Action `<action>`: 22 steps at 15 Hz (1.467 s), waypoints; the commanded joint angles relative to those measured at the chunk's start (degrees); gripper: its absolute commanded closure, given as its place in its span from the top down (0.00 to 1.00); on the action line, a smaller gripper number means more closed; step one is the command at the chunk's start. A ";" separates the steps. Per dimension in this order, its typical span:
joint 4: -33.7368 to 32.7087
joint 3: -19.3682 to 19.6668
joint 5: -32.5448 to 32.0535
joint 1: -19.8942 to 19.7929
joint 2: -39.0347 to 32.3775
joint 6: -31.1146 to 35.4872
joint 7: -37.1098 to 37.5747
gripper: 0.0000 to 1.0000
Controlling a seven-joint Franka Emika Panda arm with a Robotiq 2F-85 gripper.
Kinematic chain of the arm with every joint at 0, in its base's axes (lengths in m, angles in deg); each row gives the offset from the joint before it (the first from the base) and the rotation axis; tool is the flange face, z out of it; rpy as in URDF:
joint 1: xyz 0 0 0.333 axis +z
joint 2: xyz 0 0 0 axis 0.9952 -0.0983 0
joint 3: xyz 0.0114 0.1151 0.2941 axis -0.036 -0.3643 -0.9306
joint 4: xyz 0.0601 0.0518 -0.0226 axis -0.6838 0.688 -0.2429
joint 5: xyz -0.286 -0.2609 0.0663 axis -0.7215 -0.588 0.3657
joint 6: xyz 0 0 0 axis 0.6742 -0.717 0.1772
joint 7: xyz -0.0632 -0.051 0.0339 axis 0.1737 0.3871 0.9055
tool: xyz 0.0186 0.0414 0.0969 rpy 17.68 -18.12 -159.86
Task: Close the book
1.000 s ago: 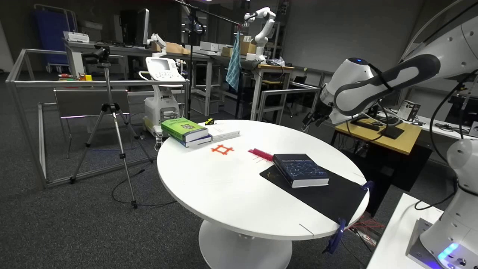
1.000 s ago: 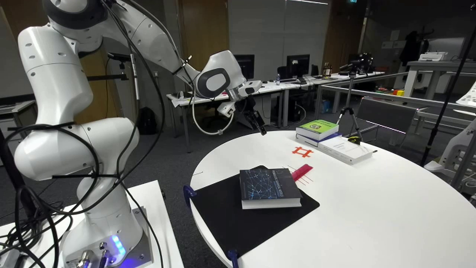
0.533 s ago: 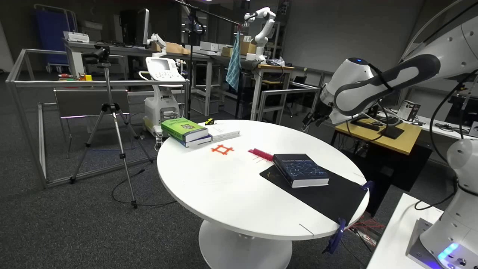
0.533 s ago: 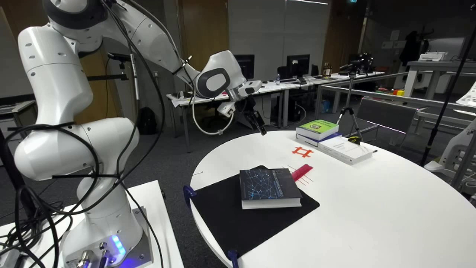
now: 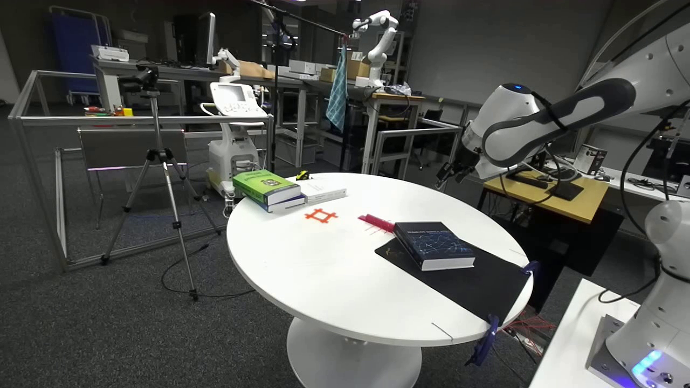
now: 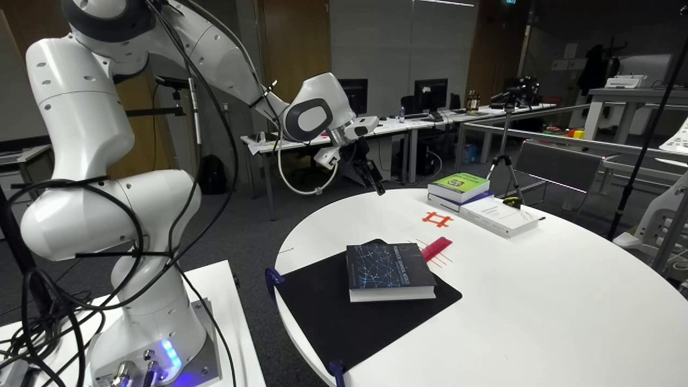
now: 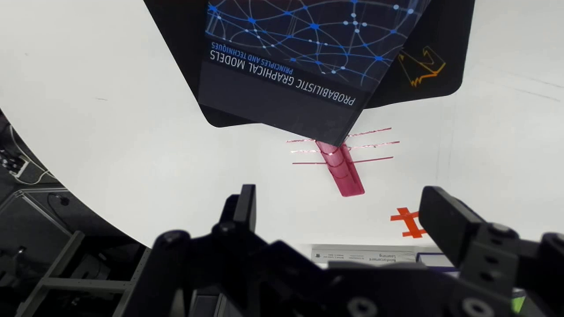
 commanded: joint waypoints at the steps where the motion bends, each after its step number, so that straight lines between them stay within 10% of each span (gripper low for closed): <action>1: -0.92 -0.97 0.52 -1.04 -0.39 -0.96 0.88 1.00; 9: -12.57 -12.47 -1.80 -14.93 -0.31 -10.80 12.41 1.00; 22: -36.00 -59.04 -9.66 -67.49 -5.23 -13.18 8.53 1.00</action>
